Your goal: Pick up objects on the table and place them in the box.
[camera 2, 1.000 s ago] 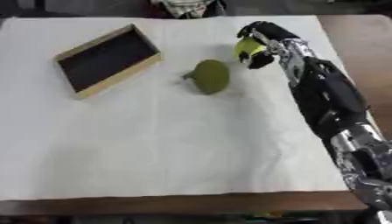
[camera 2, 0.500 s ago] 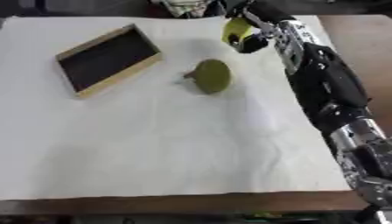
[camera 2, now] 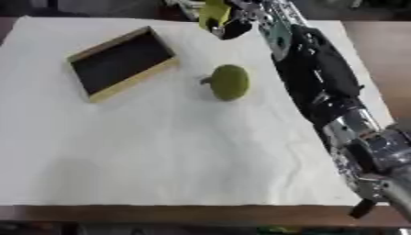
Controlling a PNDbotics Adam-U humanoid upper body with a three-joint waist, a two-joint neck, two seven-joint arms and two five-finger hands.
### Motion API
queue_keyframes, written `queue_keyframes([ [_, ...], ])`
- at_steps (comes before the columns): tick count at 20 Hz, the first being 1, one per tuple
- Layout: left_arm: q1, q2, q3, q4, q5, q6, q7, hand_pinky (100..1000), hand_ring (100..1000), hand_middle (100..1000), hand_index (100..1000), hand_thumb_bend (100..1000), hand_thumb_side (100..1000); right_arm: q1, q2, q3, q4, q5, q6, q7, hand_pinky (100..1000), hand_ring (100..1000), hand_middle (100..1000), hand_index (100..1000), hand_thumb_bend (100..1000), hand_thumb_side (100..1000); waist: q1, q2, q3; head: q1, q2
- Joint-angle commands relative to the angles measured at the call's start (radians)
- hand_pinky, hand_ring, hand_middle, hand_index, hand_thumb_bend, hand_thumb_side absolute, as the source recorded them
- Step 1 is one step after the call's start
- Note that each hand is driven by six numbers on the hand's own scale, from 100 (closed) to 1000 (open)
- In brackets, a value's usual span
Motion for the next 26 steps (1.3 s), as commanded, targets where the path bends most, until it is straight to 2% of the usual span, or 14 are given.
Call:
queue_keyframes([
  [1, -0.017, 0.007, -0.007, -0.019, 0.004, -0.003, -0.009, 671, 584, 591, 762, 100, 713, -0.043, 0.032, -0.004, 0.002, 0.027, 0.014, 0.001, 689, 734, 585, 838, 100, 100, 0.002, -0.013, 0.013, -0.018, 0.005],
  [7, -0.031, 0.004, -0.019, -0.022, 0.011, -0.005, -0.022, 671, 584, 591, 762, 100, 713, -0.056, 0.092, -0.016, 0.03, 0.07, 0.041, -0.02, 687, 734, 591, 839, 100, 100, -0.002, -0.004, 0.062, -0.056, 0.005],
  [11, -0.041, -0.002, -0.03, -0.024, 0.017, -0.006, -0.033, 671, 584, 590, 762, 100, 713, -0.054, 0.142, -0.02, 0.044, 0.091, 0.047, -0.034, 686, 737, 614, 845, 100, 100, -0.005, 0.002, 0.101, -0.082, 0.005],
  [15, -0.048, -0.008, -0.036, -0.025, 0.021, -0.007, -0.04, 671, 584, 590, 763, 100, 713, -0.045, 0.187, -0.017, 0.053, 0.115, 0.047, -0.045, 689, 739, 629, 852, 100, 100, -0.006, 0.007, 0.122, -0.099, 0.005],
  [17, -0.051, -0.01, -0.038, -0.026, 0.022, -0.007, -0.042, 671, 584, 590, 762, 100, 713, -0.037, 0.205, -0.014, 0.056, 0.132, 0.046, -0.051, 693, 744, 665, 870, 100, 100, -0.007, 0.01, 0.13, -0.103, 0.005],
  [21, -0.053, -0.011, -0.037, -0.027, 0.023, -0.007, -0.042, 671, 584, 590, 762, 100, 713, -0.018, 0.228, -0.008, 0.059, 0.161, 0.041, -0.077, 716, 770, 801, 931, 100, 100, -0.008, 0.013, 0.133, -0.104, 0.005],
  [23, -0.055, -0.012, -0.037, -0.028, 0.023, -0.007, -0.042, 671, 584, 590, 762, 100, 714, -0.011, 0.235, -0.004, 0.057, 0.177, 0.037, -0.097, 731, 784, 843, 949, 105, 181, -0.009, 0.015, 0.132, -0.101, 0.005],
  [24, -0.055, -0.012, -0.037, -0.027, 0.023, -0.007, -0.043, 671, 583, 590, 762, 100, 714, -0.007, 0.238, -0.003, 0.056, 0.186, 0.035, -0.111, 734, 793, 873, 958, 151, 269, -0.01, 0.015, 0.13, -0.1, 0.005],
  [25, -0.055, -0.012, -0.037, -0.027, 0.023, -0.007, -0.043, 671, 583, 590, 762, 100, 714, -0.004, 0.24, -0.002, 0.056, 0.194, 0.035, -0.126, 736, 795, 879, 959, 159, 280, -0.01, 0.015, 0.129, -0.099, 0.005],
  [26, -0.055, -0.013, -0.037, -0.027, 0.023, -0.006, -0.043, 671, 583, 590, 762, 100, 714, -0.002, 0.242, -0.001, 0.056, 0.201, 0.034, -0.141, 748, 811, 920, 972, 216, 357, -0.01, 0.015, 0.128, -0.097, 0.005],
])
